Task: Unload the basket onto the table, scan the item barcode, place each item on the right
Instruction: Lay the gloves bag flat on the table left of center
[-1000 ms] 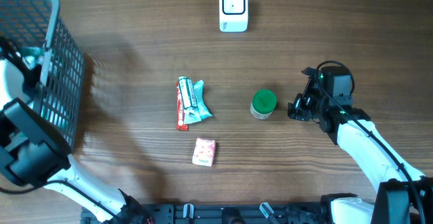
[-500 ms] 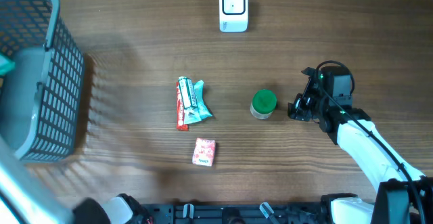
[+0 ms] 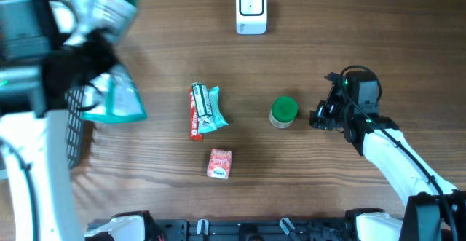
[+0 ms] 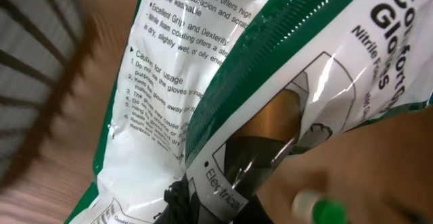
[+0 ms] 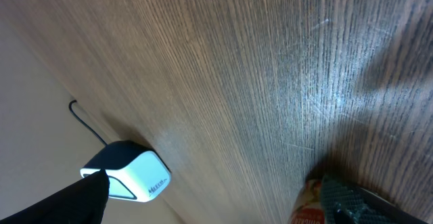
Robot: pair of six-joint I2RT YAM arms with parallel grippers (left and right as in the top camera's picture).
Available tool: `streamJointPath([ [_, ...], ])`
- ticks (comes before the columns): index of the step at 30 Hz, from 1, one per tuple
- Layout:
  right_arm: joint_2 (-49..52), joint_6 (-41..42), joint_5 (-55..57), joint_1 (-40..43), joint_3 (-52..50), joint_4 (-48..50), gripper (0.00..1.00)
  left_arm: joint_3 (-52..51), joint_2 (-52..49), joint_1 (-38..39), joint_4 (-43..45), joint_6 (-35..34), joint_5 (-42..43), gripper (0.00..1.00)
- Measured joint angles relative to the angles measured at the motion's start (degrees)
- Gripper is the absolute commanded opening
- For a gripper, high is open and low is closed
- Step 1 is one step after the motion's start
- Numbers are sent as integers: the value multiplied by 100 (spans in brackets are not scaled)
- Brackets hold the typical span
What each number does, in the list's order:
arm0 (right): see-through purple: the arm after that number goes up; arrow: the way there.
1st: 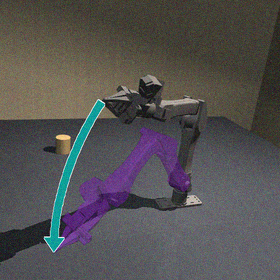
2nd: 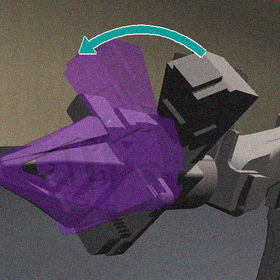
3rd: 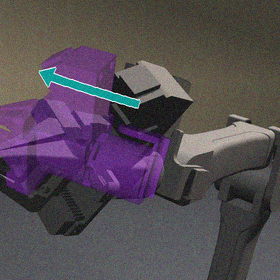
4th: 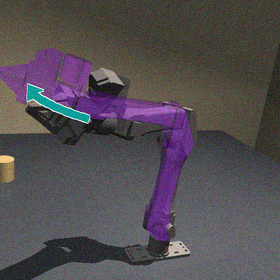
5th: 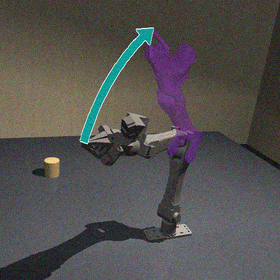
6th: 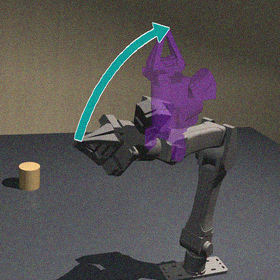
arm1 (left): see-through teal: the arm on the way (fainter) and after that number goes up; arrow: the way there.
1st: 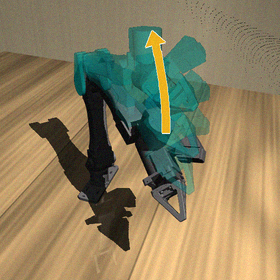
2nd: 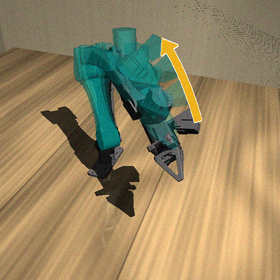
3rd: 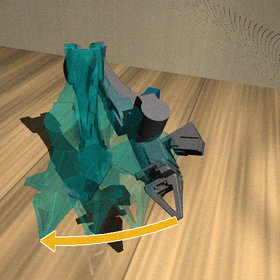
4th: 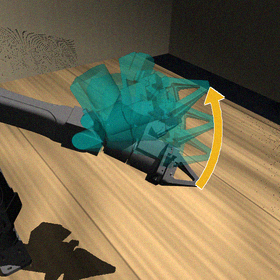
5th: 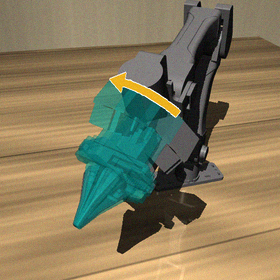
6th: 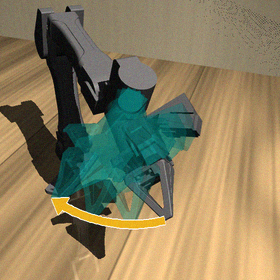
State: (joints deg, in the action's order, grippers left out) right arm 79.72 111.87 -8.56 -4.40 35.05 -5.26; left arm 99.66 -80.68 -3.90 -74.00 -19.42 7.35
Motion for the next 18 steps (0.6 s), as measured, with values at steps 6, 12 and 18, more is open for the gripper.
streamJointPath([
  [6, 2, 0, 0, 0, 0, 0, 100, -1753, -317, 656, 833, -195, -98, 4],
  [12, 2, 0, 0, 0, 0, 2, 100, -3397, -516, 691, 2258, -555, -157, 4],
  [18, 0, 0, 0, 0, 0, 0, 100, -4391, -675, 693, 3217, -706, -173, 10],
])
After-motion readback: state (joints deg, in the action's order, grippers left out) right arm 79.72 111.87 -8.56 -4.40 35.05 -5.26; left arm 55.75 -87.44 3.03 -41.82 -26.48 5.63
